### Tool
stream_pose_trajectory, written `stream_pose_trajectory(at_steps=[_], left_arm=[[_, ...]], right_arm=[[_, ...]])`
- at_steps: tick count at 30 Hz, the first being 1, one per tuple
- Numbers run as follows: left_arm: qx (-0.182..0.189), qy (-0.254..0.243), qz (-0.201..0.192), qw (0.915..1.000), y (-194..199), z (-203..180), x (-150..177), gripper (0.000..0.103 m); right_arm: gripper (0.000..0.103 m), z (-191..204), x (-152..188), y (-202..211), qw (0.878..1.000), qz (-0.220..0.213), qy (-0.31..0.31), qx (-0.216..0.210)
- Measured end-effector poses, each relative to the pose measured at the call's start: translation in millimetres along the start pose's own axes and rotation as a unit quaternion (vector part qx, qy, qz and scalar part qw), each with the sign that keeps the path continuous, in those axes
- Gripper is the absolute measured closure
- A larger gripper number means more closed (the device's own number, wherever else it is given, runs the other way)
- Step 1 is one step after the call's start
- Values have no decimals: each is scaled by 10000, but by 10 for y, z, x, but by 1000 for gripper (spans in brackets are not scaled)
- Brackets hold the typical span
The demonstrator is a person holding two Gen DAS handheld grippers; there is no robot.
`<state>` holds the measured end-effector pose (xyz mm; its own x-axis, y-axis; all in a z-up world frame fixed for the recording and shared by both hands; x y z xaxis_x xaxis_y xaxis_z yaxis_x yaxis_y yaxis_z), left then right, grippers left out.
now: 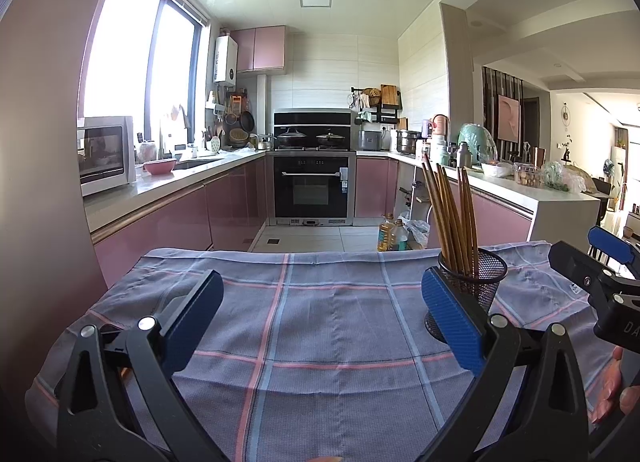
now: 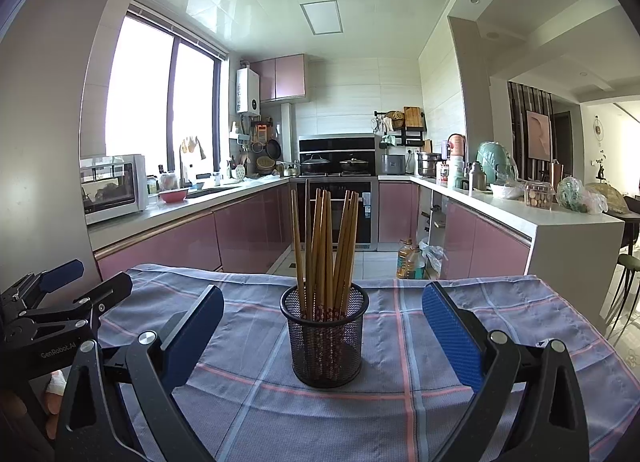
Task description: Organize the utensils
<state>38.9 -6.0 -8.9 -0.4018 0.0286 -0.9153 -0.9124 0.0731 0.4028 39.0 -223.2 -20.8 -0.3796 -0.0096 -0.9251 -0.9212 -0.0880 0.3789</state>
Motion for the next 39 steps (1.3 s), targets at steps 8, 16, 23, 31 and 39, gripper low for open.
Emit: stream_pose_trajectory(at_steps=[8, 16, 23, 31, 39], left_arm=[[-6, 6, 11, 10000, 1, -11, 7, 6], [1, 8, 11, 10000, -3, -5, 3, 6], [0, 10, 16, 10000, -4, -13, 13, 6], [-1, 3, 18, 10000, -8, -6, 7, 6], [-1, 1, 16, 10000, -7, -8, 4, 6]], right_arm=[[7, 4, 9, -19, 10000, 17, 1, -1], [7, 1, 19, -27, 10000, 25, -5, 2], [7, 2, 18, -34, 10000, 17, -7, -7], [7, -10, 19, -35, 10000, 7, -19, -7], [7, -31, 23, -38, 10000, 0, -35, 8]])
Point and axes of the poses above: each gripper's, at about its wrist camera, not at the fingertips, and y roughly against the way its jaws point, z to its left, x to its underside, the point moved 8 cm from there along -y, roughly the way its jaws point, and after that the axes turned 9 degrees about z, right-handed, at the moved point
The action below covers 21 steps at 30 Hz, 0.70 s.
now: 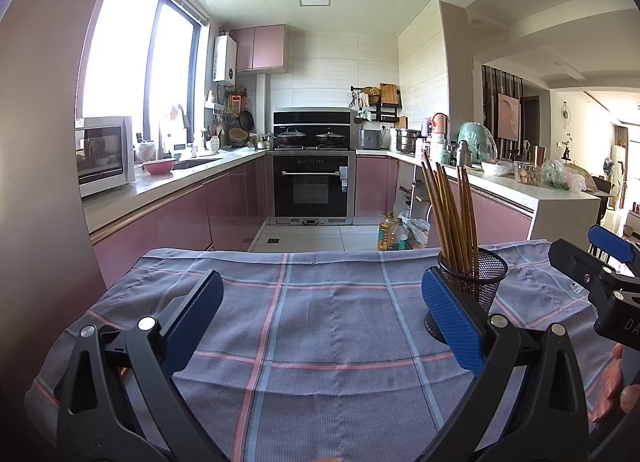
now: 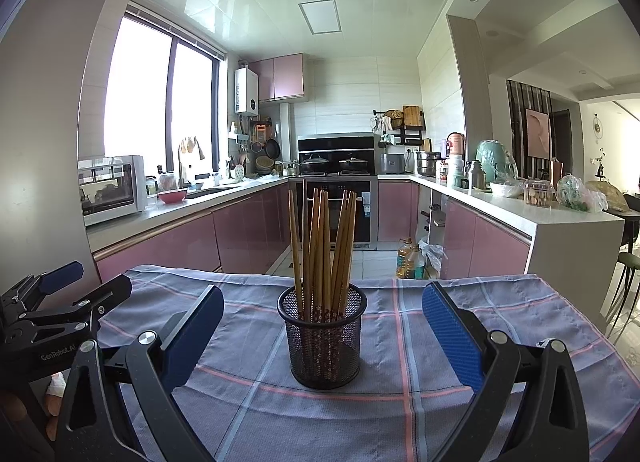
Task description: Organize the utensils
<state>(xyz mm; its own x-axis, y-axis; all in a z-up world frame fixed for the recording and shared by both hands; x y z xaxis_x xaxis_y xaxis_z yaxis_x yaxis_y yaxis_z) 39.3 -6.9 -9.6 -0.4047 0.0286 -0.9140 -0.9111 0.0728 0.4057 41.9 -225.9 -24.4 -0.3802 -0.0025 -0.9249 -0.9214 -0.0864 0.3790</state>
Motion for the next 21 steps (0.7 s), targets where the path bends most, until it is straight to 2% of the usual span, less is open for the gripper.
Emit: stream_pose_trajectory(at_steps=[21], left_arm=[[5, -1, 6, 10000, -9, -10, 4, 6]], right_arm=[[7, -9, -7, 6, 10000, 8, -13, -12]])
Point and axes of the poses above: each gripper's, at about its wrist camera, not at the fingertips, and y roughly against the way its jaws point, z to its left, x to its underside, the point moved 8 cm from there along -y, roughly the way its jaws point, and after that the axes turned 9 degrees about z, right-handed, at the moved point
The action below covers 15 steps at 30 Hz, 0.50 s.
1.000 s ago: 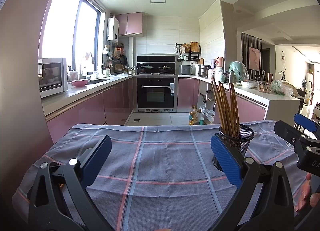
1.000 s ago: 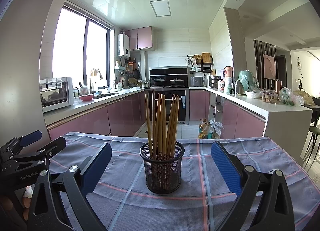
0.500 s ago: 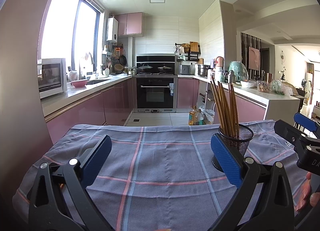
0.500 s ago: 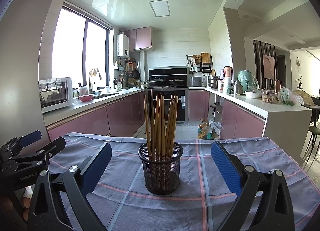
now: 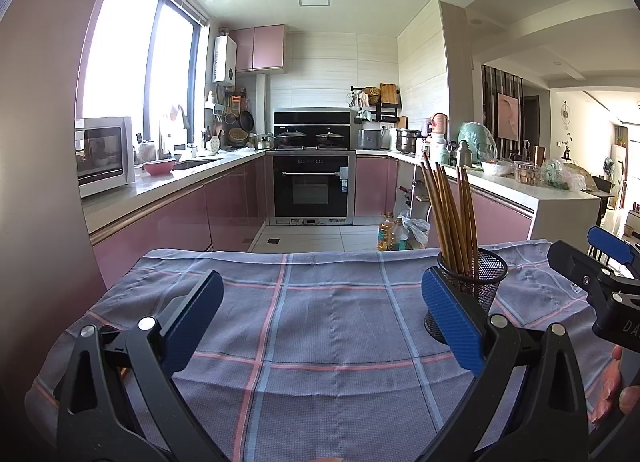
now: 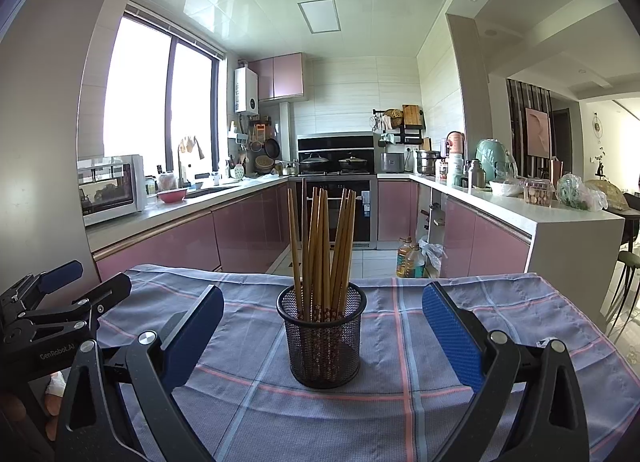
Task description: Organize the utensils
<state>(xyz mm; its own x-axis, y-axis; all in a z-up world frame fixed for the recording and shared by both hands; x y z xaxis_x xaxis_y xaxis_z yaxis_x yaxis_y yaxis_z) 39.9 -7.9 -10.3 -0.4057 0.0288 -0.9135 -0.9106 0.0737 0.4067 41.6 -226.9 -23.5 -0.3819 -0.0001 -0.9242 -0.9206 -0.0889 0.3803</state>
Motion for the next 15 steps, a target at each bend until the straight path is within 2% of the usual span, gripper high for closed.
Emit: stream_pose_trajectory(at_steps=[15], left_arm=[[9, -4, 9, 10000, -19, -5, 7, 6]], right_arm=[[7, -7, 8, -1, 10000, 20, -6, 0]])
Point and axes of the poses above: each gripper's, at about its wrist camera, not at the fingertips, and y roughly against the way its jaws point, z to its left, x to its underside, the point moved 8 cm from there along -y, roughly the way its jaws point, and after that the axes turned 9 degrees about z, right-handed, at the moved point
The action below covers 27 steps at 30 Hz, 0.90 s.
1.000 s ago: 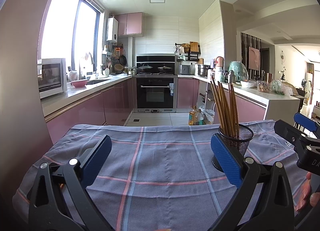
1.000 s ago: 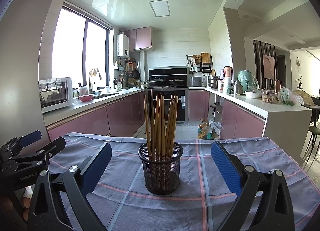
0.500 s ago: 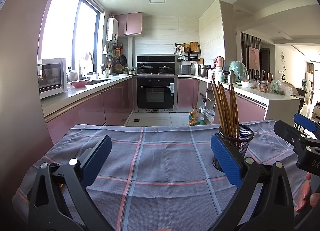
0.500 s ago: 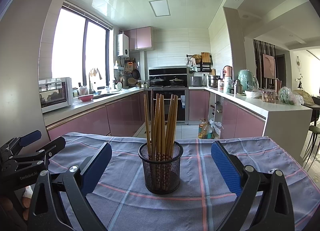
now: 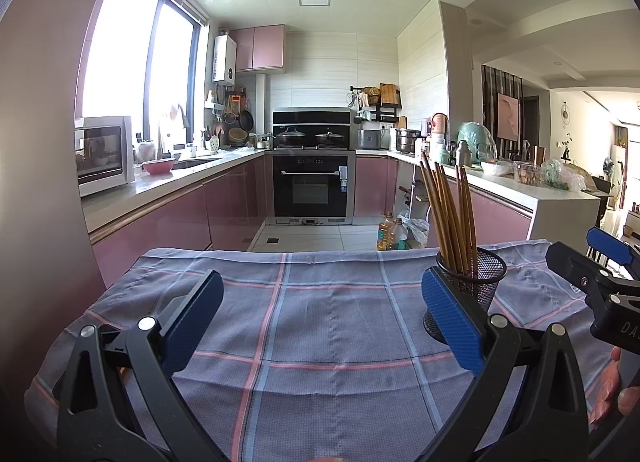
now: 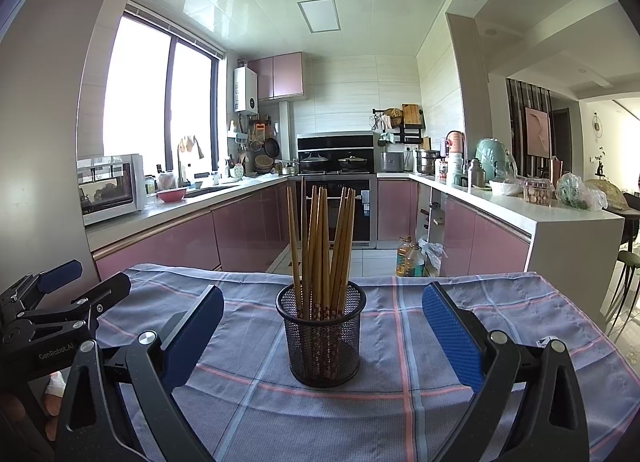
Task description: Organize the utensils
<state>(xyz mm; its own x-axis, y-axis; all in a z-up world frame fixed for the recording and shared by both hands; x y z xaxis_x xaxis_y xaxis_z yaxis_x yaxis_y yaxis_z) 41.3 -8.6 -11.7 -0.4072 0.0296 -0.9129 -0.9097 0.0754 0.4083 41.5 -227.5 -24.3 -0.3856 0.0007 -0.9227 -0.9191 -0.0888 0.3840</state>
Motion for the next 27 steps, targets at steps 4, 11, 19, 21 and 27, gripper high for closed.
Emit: stream_pose_trajectory(at_steps=[4, 11, 19, 21, 27], left_arm=[[-2, 2, -3, 10000, -11, 0, 5, 6], [3, -1, 4, 10000, -17, 8, 10, 6], [-64, -72, -41, 9999, -18, 14, 17, 6], [-57, -70, 2, 10000, -32, 21, 27, 6], [-36, -26, 567, 9984, -277, 65, 151, 6]], right_arm=[[7, -3, 2, -2, 10000, 7, 3, 1], [7, -8, 16, -7, 10000, 19, -9, -1], [7, -7, 24, -14, 10000, 34, -9, -1], [7, -18, 38, -24, 10000, 56, -1, 4], [7, -353, 226, -242, 9977, 627, -67, 229]])
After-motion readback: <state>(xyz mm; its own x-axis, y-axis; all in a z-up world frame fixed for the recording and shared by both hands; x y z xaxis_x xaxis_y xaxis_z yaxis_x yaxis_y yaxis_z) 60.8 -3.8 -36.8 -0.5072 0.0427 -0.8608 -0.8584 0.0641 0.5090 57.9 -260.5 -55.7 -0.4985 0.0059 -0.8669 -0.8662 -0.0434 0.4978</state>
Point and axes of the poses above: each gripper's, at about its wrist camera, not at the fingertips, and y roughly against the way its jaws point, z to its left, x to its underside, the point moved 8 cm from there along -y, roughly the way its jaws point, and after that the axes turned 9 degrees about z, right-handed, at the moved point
